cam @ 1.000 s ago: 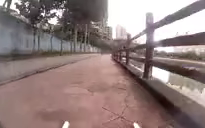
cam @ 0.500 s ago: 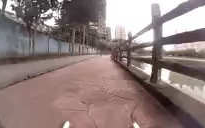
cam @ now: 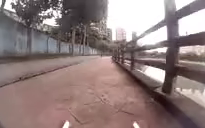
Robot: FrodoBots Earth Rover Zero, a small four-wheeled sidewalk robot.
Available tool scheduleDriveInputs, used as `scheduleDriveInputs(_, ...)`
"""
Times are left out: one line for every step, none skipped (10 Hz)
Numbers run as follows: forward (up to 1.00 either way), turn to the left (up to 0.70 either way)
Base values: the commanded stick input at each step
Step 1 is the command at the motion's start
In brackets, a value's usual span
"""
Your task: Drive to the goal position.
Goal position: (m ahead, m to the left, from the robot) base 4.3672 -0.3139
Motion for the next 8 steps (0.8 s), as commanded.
scheduleDriveInputs(0.65,0.00)
scheduleDriveInputs(0.68,0.00)
scheduleDriveInputs(0.68,0.00)
scheduleDriveInputs(0.68,0.00)
scheduleDriveInputs(0.68,0.00)
scheduleDriveInputs(0.68,0.00)
scheduleDriveInputs(0.68,0.00)
scheduleDriveInputs(0.68,0.00)
